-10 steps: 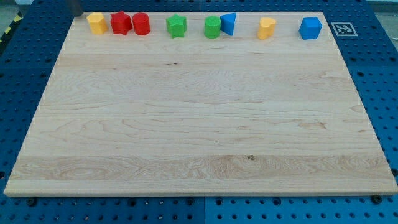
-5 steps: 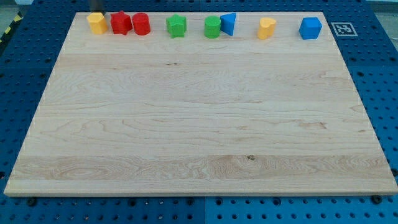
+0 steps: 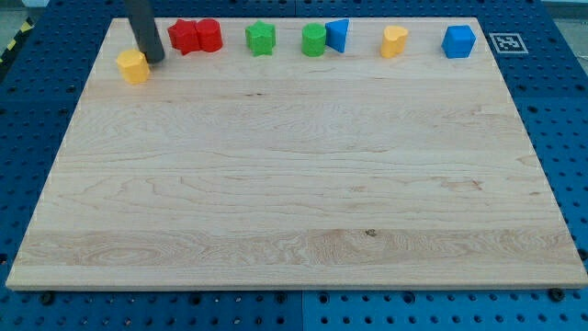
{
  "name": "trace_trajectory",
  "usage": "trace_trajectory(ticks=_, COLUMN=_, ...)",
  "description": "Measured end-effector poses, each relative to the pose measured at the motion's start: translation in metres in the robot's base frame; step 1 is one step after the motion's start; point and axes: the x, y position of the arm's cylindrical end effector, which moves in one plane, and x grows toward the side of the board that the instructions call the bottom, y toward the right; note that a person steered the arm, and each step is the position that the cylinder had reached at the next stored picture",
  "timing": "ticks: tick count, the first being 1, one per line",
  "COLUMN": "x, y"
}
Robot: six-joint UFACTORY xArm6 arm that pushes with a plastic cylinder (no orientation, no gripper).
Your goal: Push the hexagon below the red star
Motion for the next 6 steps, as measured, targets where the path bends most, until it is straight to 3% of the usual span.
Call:
trace_trajectory(ticks=1, x=-0.011, y=-0.036)
trace_trajectory(ticks=2, x=0.013, y=-0.062)
trace_trajectory(ticks=3, x=0.04, y=-0.034)
trace_trajectory(ticks=4, x=0.039, y=0.011)
trace_trajectory(ticks=6, x=0.032, y=-0.002)
